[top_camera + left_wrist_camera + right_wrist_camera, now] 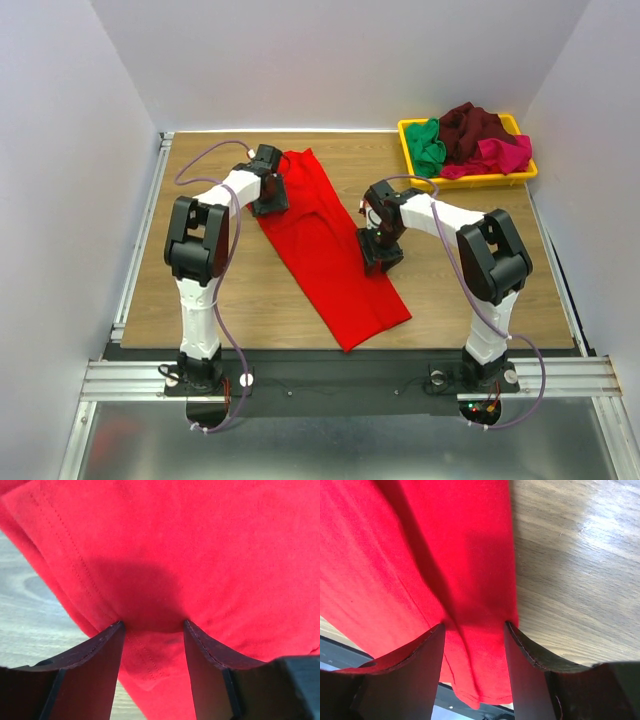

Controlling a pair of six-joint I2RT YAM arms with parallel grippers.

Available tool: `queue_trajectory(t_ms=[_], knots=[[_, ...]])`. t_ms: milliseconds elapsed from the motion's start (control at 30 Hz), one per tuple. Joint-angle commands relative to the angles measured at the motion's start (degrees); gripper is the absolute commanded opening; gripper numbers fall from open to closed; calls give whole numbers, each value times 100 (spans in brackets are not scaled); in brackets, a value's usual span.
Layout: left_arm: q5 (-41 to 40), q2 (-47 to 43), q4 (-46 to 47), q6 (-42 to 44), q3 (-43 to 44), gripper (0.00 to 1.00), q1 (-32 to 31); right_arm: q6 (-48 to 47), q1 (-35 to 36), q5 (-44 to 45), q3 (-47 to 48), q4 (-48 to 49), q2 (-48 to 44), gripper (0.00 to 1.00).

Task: Fold and stack the t-shirts
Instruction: Fold the tshirt

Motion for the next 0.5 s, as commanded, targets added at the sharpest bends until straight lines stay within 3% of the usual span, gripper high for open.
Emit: queue_trajectory(t_ms=[0, 167, 467], knots=[[42, 384, 67, -27, 352, 62, 77, -129, 87, -128, -183, 158, 90, 56], [-1, 876, -91, -1, 923, 62, 166, -6, 113, -261, 45, 220, 248, 57], [25, 1896, -601, 61, 2803, 62, 359, 152, 140, -454, 906, 202, 863, 57]])
